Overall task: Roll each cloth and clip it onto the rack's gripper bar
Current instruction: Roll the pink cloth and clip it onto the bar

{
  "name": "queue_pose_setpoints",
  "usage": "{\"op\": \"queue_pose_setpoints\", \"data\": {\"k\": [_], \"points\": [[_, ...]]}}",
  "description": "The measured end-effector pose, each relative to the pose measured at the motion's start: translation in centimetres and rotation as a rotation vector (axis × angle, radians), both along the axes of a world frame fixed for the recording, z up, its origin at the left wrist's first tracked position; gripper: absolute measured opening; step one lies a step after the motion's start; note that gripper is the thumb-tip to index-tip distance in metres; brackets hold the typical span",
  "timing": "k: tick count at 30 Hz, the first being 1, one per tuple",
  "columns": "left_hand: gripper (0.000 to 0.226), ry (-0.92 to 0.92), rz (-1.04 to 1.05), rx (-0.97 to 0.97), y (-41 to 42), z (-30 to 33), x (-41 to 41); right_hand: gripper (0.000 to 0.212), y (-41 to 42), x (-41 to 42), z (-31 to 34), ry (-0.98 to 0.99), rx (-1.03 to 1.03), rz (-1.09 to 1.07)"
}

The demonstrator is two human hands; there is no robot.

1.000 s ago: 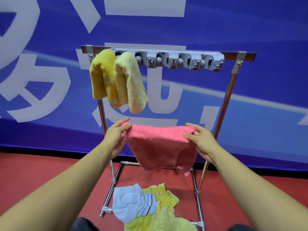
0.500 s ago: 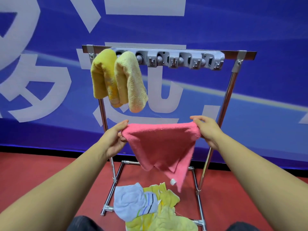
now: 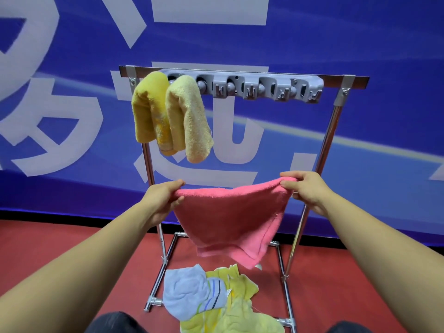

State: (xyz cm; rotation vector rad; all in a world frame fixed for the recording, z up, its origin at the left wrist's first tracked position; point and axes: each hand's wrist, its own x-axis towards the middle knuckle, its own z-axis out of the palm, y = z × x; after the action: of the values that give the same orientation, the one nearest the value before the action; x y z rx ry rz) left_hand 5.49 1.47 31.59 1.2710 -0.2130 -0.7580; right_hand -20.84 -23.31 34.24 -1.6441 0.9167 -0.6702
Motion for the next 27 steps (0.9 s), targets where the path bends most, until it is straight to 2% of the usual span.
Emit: {"op": "queue_pose_setpoints", "data": {"k": [2,5,11,14,16,18,22,27], "points": [[0.011,-0.077,0.014,0.058,0.0,-0.3,0.3,0.027,-0.1,0.2,-0.2,0.012,-0.036,0.012],[0.021,-0.115,0.007,0.063,0.2,-0.7,0.8,0.026,-0.5,0.3,-0.7,0.015,-0.062,0.021],[0.053,0.021,-0.083,0.020,0.9,-0.5,0.9,0.019,-0.8,0.1,-1.1,0.018,-0.127,-0.023],[0.042,0.034,-0.083,-0.020,1.0,-0.3,0.5,0.019,-1.1,0.0,-1.1,-0.008,-0.160,-0.072],[0.027,-0.032,-0.051,-0.007,1.0,-0.2,0.5,0.018,-1.4,-0.1,-1.4,-0.034,-0.139,-0.083],[0.021,-0.101,-0.011,-0.028,1.0,-0.2,0.6,0.017,-1.5,-0.2,-1.5,-0.042,-0.133,-0.079],[0.029,-0.127,0.008,-0.132,0.7,-0.2,1.0,0.023,-1.4,-0.5,-1.4,-0.015,-0.163,-0.044],[0.041,-0.171,-0.053,-0.068,0.9,0.1,0.9,0.039,-1.3,-0.9,-0.9,0.109,-0.216,0.011]]}}
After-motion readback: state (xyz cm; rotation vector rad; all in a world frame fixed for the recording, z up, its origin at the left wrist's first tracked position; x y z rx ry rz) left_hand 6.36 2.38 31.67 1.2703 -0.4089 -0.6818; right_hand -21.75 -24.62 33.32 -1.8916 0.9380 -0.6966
